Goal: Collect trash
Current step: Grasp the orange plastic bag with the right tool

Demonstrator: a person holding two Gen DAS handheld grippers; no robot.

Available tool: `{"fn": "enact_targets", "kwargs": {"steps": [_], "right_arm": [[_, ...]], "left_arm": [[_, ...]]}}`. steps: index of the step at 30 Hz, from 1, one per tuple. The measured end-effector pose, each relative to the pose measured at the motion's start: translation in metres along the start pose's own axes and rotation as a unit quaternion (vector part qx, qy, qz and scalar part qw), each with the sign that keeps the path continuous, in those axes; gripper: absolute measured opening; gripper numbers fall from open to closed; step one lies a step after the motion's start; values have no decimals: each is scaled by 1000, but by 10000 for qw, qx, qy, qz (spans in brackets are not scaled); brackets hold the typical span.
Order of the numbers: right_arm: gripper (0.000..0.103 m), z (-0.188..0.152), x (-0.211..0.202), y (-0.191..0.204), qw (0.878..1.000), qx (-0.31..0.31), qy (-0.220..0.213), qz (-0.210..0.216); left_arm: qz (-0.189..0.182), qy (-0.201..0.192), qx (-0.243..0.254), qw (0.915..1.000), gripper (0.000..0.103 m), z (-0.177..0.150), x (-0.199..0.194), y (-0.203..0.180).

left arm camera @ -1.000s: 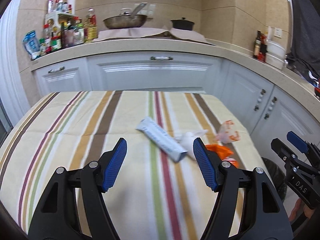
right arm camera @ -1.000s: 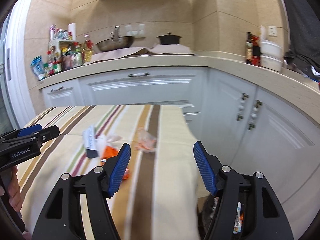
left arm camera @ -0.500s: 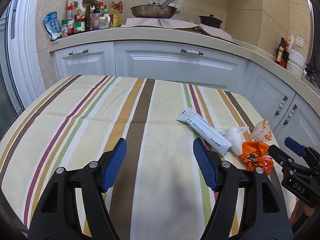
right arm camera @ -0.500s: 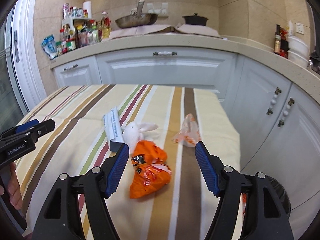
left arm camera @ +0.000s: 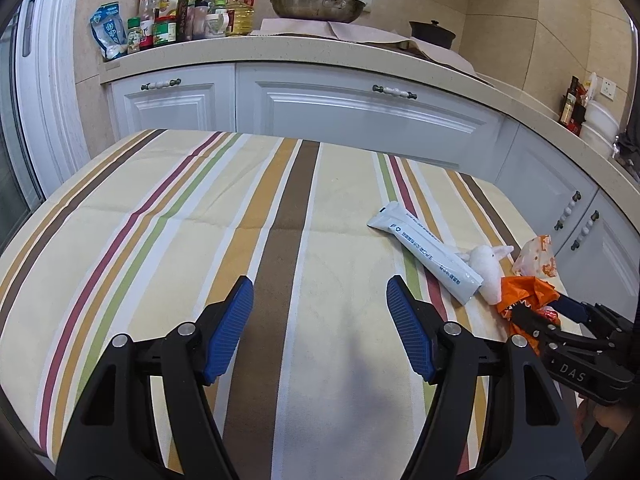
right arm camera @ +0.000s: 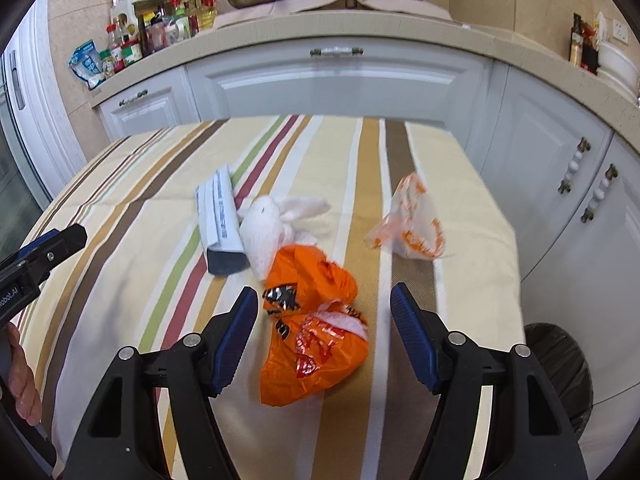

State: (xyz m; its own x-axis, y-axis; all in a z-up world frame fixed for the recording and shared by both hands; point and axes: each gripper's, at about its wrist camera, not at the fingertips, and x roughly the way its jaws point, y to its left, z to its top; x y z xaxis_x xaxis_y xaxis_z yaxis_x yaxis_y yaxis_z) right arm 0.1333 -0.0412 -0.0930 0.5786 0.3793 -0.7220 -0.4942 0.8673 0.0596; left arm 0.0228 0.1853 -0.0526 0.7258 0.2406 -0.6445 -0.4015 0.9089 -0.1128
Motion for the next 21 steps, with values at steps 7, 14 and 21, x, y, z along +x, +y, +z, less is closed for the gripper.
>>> {"fn": "enact_targets", "kwargs": {"steps": [7,14,21], "right_arm": [[50,-4,-6,7,9997,-188,-123,91],[50,-6,-38,-1,9980,-208,-596,-23],[50,-12,-59,-34,9955,34,-849,-416]], "left_arm": [[-28,36,59,10000,73,-2,3,-9],[-193,57,223,9995,73,-3,2,-32],[-342,60,477,9983,73,-2,5,-65]]}}
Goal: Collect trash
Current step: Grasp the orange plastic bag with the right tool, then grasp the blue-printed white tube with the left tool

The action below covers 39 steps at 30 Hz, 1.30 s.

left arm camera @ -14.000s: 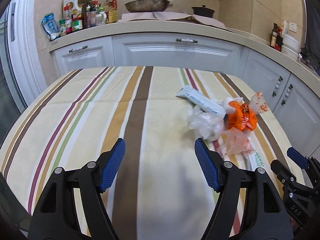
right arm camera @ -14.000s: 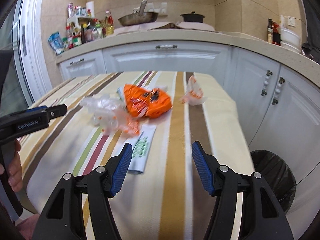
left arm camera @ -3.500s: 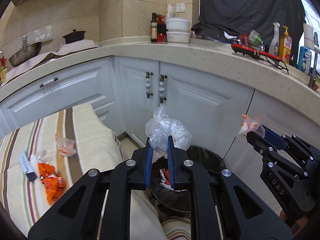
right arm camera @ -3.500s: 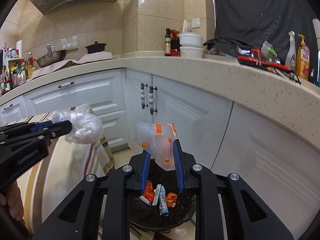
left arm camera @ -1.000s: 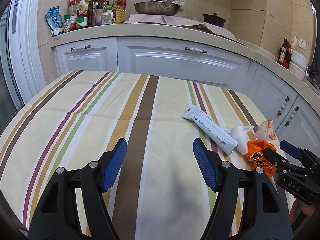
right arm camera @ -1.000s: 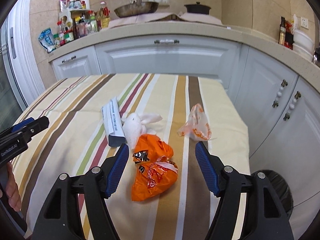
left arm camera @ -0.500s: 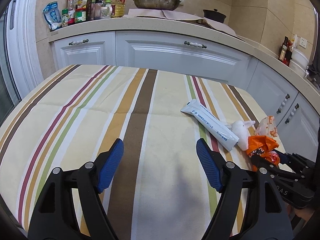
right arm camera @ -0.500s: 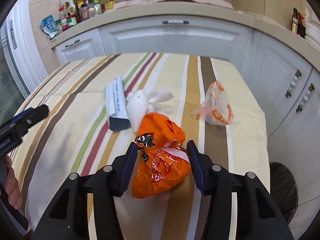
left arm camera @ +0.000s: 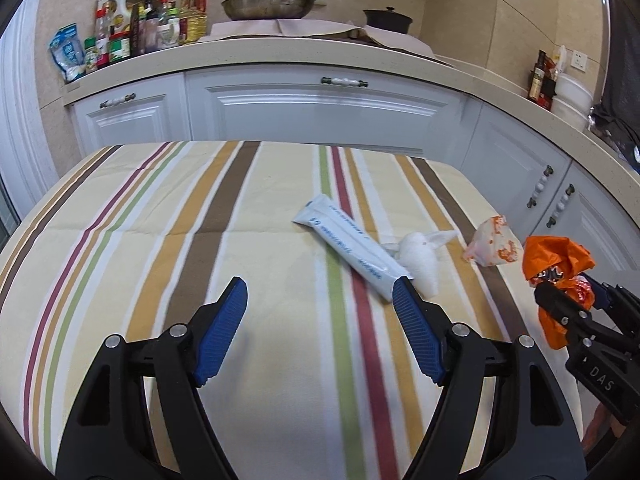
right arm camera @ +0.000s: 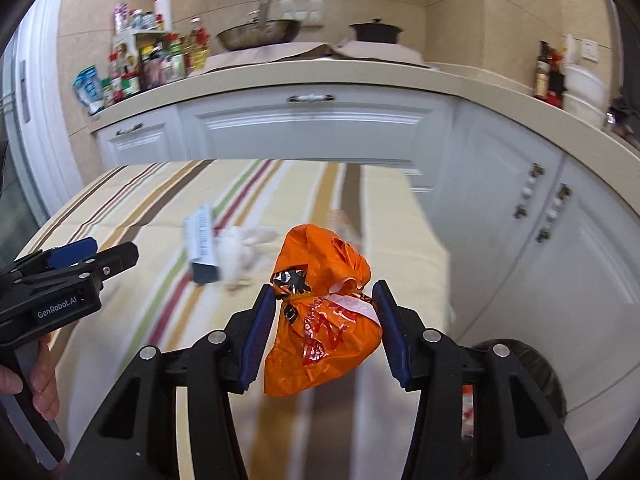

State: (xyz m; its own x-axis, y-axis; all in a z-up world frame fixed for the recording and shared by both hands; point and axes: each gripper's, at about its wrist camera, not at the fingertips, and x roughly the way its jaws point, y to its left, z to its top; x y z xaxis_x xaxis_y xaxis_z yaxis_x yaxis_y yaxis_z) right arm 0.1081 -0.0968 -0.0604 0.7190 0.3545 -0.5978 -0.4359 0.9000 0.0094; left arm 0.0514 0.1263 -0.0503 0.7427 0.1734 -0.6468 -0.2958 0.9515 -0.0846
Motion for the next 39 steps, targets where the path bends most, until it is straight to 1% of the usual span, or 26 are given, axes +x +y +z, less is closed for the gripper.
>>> {"fn": "enact_targets", "kwargs": {"steps": [6,12,15,17,20,22,27,30,32,34,36,39], "right_arm": [[50,-9,-8,-35,9991,345,-65,-223],[50,-16,-10,-63,9975,609,-95,-350],[50,-20,-9,-74,9967,718,-88,-373],[50,-21,-9,-79,9963,771,-82,-376],[50,-22,-8,-83,9960,803,-85,-372],[50,-22,-8,-84,9960,810,-87,-363],[50,-21,-5,-83,9964,778,-81,-327],[50,-20,-4,-80,9967,753,-71,-306],[50,-20,-3,-79,9968,742,-70,-293],[50,-19,-3,-78,9969,728,-65,-288],[50,-19,-4,-78,9970,713,-63,-281],[50,-18,-4,-77,9972,695,-69,-263]], "left_arm": [[34,74,207,9998,73,1,16,-27],[118,341,288,9989,73,2,39,-45],[281,420,266,9984,73,6,51,-46],[431,511,250,9975,73,7,59,-45],[551,713,191,9957,73,6,69,-39],[546,812,74,9952,73,5,72,-31],[700,774,-39,9945,73,2,64,-12],[556,747,-195,9955,74,3,57,-6],[519,672,-128,9963,77,4,55,-10],[584,688,-73,9959,78,5,59,-12],[582,745,-178,9954,78,6,62,-7],[775,683,-227,9944,78,7,60,3]]}}
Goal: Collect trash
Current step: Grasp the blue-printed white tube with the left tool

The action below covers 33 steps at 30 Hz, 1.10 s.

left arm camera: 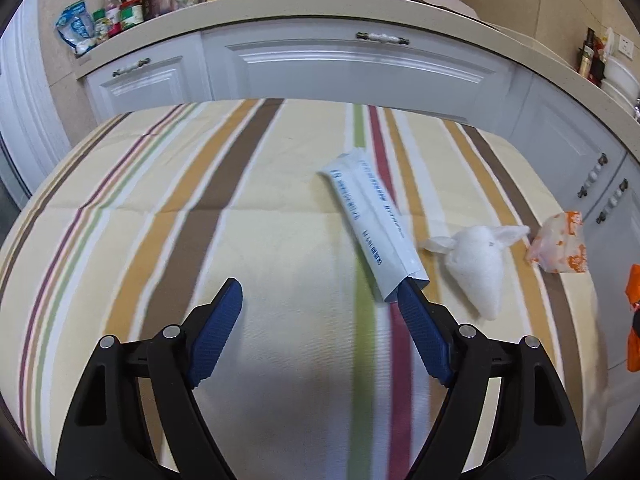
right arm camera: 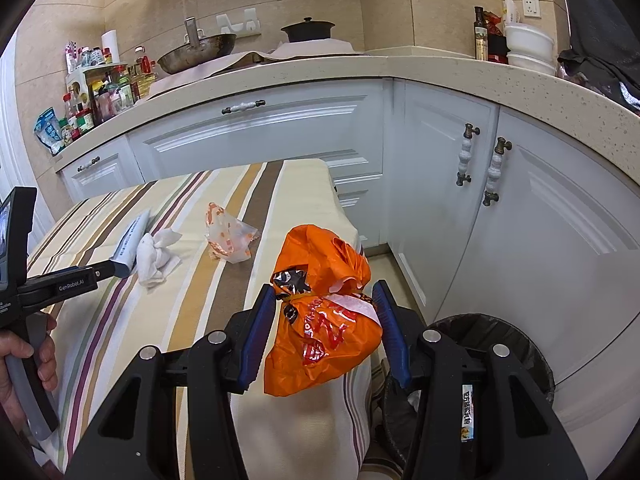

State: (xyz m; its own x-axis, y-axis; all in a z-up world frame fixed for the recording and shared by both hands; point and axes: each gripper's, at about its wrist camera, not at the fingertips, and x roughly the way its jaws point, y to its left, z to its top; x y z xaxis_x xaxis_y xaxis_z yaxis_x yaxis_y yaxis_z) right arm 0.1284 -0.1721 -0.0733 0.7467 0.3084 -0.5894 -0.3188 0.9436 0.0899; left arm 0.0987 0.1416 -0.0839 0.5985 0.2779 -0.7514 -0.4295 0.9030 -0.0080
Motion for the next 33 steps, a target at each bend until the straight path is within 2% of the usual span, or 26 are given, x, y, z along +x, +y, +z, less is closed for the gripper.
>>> {"fn": "enact_targets", "kwargs": {"steps": [6,14,18,20,24,26,28,29,33], "right_arm": [[50,0,3,2,10000,-21,20,46],[50,1,1,3,10000,-16,-31,4],[50,1,0,4,10000,-21,-48,0],[50,2,0,4,10000,-16,-45,-1],[50,3,0,4,10000,-14,-45,-11],[50,3,1,4,10000,-15,-44,-13],[50,3,1,3,10000,-18,-36,-12],[50,3,2,3,10000,-19,-28,-16],[50,3,3,3,10000,-32,-12,-11]], "left_arm": [[194,4,-145,9997,78,0,-2,21],[-134,-178,-35,9997,81,-1,-21,11],[-270,-200,-21,9994,81,6,-12,2],[-203,-261,56,9994,81,10,-7,-3],[-68,-103,217,9997,80,15,11,-11],[-59,-48,268,9996,73,16,16,-13],[-121,30,310,9994,59,16,20,-13],[-161,58,309,9994,55,16,21,-13],[-301,95,377,9988,26,15,22,-14]]}}
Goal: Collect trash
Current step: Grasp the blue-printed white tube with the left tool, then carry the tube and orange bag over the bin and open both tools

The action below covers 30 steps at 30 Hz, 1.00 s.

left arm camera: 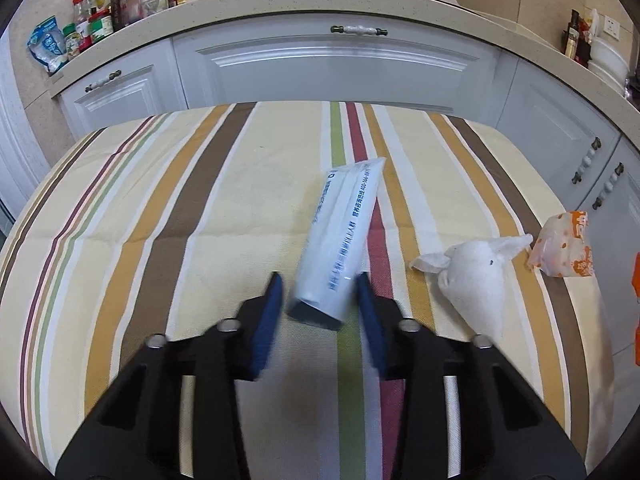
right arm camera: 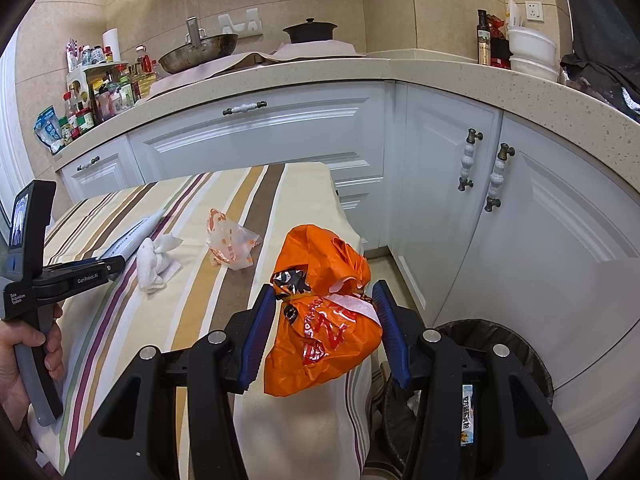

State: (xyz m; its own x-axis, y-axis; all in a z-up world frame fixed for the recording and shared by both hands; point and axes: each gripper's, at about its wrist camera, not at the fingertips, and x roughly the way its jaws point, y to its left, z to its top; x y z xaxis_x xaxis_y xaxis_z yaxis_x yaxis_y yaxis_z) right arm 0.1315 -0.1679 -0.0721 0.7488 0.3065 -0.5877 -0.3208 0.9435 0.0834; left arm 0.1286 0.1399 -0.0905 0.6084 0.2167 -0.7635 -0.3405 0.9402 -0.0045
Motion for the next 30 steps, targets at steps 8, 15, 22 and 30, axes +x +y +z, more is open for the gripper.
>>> {"fn": "enact_targets", "kwargs": {"steps": [8,15,22,30], "right_arm": [[50,-1,0,1,10000,-13,-25,-12],[50,-2,-11,6,9997,-72,-201,-74],[50,-2,-27,14,9990,-186,-364,-156],[50,-2,-53,15,9973,-228,-621,-314]], "left_arm": [[-89,-234,104,9996,9,-7,-17,0],[-43,-565,169,9983,6,-12,-47,3],[-64,-879,295,9957,6,-18,-78,-1],[-249,-1245,426,9910,6,-31,-120,-9]]}}
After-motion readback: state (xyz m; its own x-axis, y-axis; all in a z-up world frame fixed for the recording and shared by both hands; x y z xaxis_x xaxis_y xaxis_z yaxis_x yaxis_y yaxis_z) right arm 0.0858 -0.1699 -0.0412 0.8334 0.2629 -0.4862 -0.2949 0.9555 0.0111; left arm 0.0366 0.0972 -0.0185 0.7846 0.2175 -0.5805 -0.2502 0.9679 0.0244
